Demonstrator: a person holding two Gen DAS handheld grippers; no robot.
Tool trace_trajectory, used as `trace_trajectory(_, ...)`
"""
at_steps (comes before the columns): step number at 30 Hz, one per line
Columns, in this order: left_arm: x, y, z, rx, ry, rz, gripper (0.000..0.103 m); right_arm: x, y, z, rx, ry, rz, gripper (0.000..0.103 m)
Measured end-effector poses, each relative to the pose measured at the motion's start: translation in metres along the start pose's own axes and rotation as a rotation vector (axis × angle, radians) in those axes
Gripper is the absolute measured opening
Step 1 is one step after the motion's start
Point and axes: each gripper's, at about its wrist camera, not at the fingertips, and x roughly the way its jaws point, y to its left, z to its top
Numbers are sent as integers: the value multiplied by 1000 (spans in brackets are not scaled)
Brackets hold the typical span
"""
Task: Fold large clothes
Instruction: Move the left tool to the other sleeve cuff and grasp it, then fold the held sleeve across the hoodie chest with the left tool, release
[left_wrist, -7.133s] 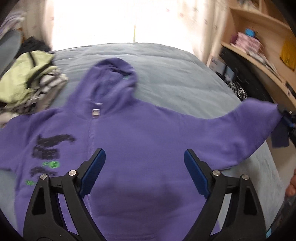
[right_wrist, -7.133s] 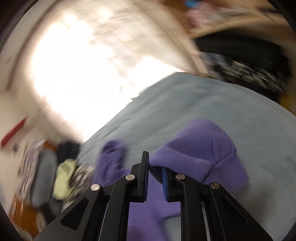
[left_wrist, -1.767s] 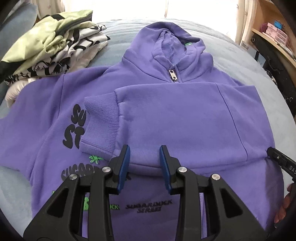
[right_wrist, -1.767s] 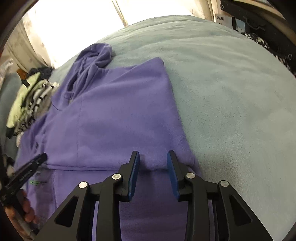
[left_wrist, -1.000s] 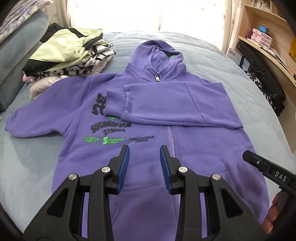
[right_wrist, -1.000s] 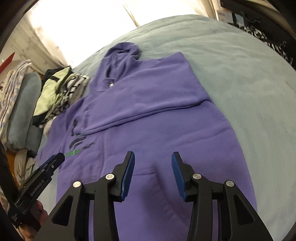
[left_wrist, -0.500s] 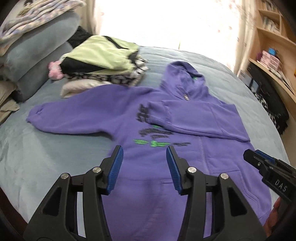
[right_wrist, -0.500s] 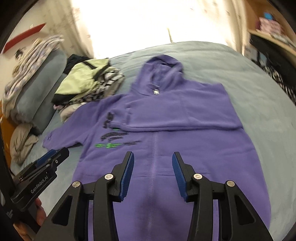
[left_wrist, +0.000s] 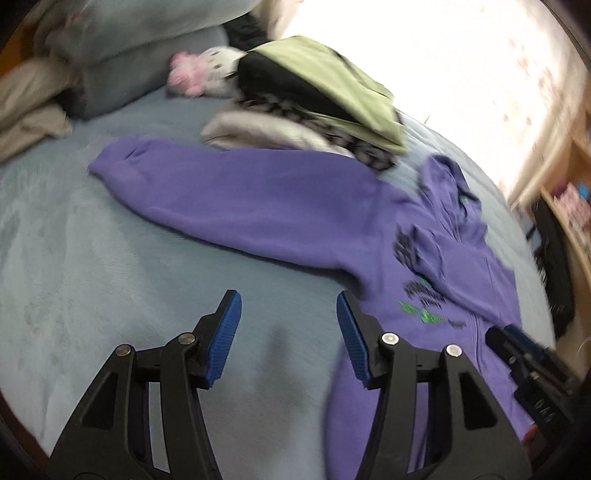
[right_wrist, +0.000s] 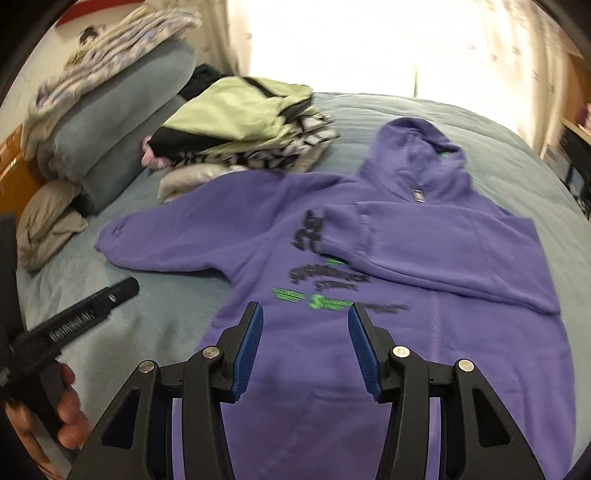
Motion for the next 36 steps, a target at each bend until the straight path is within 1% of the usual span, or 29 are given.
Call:
trace_trajectory(1, 6, 14, 5, -29, 9, -3, 51, 10, 8, 4, -8, 4, 7, 49)
trace_trajectory(4, 26, 59, 23, -115, 36, 24, 51, 41, 32, 20, -35, 12, 22, 49)
trace_trajectory(5, 36, 75, 31, -141, 56, 23, 51, 52, 38, 26, -38, 10, 26, 49)
trace_trajectory(7, 53, 102, 43, -183, 85, 37, 51, 72, 53, 39, -37, 8, 33, 49)
trace_trajectory(10, 74, 135, 58, -228, 102, 32, 50, 95, 69, 56, -27, 10, 57, 49)
trace_trajectory(11, 80, 143, 62, -244, 108, 25, 50, 99, 73, 61, -27, 10, 64, 49)
trace_trajectory(14, 101, 171, 77, -310, 122, -35, 50, 116, 84, 69, -27, 18, 76, 49)
trace_trajectory(15, 107, 180, 83, -339, 109, -60, 50, 119, 85, 69, -29, 21, 80, 49)
trace_trajectory(19, 124, 195, 97, -365, 89, -74, 50, 131, 83, 64, -20, 41, 86, 49)
trace_trajectory(20, 127, 195, 101, -368, 81, -70, 50, 132, 79, 60, -10, 47, 88, 49)
trace_trajectory(21, 129, 193, 104, -363, 74, -45, 40, 132, 74, 57, 1, 54, 93, 49)
trace_trajectory(22, 130, 189, 106, -342, 70, -2, 25, 134, 70, 54, 15, 64, 96, 49)
trace_trajectory(23, 131, 181, 109, -303, 70, 40, 19, 135, 65, 49, 30, 74, 99, 49)
trace_trajectory(24, 129, 175, 109, -278, 74, 47, 9, 136, 60, 46, 41, 82, 103, 49)
trace_trajectory(25, 126, 168, 111, -262, 68, 57, 6, 136, 54, 43, 54, 91, 104, 49)
trace_trajectory(27, 110, 150, 114, -204, 40, 86, 5, 129, 43, 38, 72, 90, 104, 49)
trace_trajectory(28, 100, 140, 117, -175, 27, 85, 5, 126, 36, 36, 82, 85, 102, 49)
trace_trajectory(31, 67, 99, 126, -97, -4, 38, 5, 108, 11, 34, 119, 56, 95, 49)
trace_trajectory(35, 8, 21, 132, 51, -87, -35, 5, 78, -23, 33, 186, 5, 99, 49)
trace_trajectory(36, -2, 9, 132, 73, -97, -50, 5, 70, -32, 33, 200, -8, 100, 49)
